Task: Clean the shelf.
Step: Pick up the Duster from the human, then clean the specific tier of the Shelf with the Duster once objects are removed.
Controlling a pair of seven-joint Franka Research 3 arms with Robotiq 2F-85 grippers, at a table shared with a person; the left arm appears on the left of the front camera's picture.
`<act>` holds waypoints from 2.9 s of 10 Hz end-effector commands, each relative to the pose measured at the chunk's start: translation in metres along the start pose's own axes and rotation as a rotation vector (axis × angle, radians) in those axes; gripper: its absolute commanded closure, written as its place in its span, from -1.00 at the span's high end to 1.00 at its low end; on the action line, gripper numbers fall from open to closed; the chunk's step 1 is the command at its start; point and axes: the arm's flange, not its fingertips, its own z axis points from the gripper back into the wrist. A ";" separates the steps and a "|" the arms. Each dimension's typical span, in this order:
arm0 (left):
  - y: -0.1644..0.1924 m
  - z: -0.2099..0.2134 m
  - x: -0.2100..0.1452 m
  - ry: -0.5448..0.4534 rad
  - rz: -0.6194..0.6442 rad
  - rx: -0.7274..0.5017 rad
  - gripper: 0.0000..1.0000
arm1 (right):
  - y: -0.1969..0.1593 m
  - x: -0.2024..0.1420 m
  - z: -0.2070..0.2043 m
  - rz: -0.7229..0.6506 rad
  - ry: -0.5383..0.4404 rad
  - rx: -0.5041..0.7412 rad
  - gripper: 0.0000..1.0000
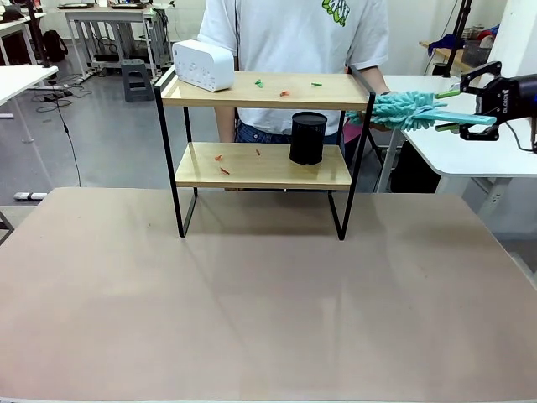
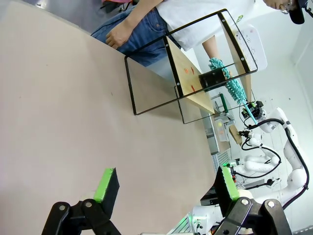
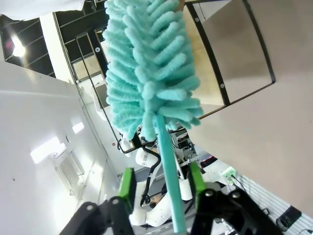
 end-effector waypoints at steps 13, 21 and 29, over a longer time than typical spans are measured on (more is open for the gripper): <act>0.001 -0.001 -0.001 -0.019 -0.023 -0.018 1.00 | 0.031 -0.212 0.134 0.538 0.098 -0.395 -1.00; 0.001 -0.001 -0.001 -0.019 -0.023 -0.018 1.00 | -0.020 -0.307 0.172 0.638 0.278 -0.538 -1.00; 0.001 -0.001 -0.001 -0.019 -0.023 -0.018 1.00 | -0.020 -0.307 0.172 0.638 0.278 -0.538 -1.00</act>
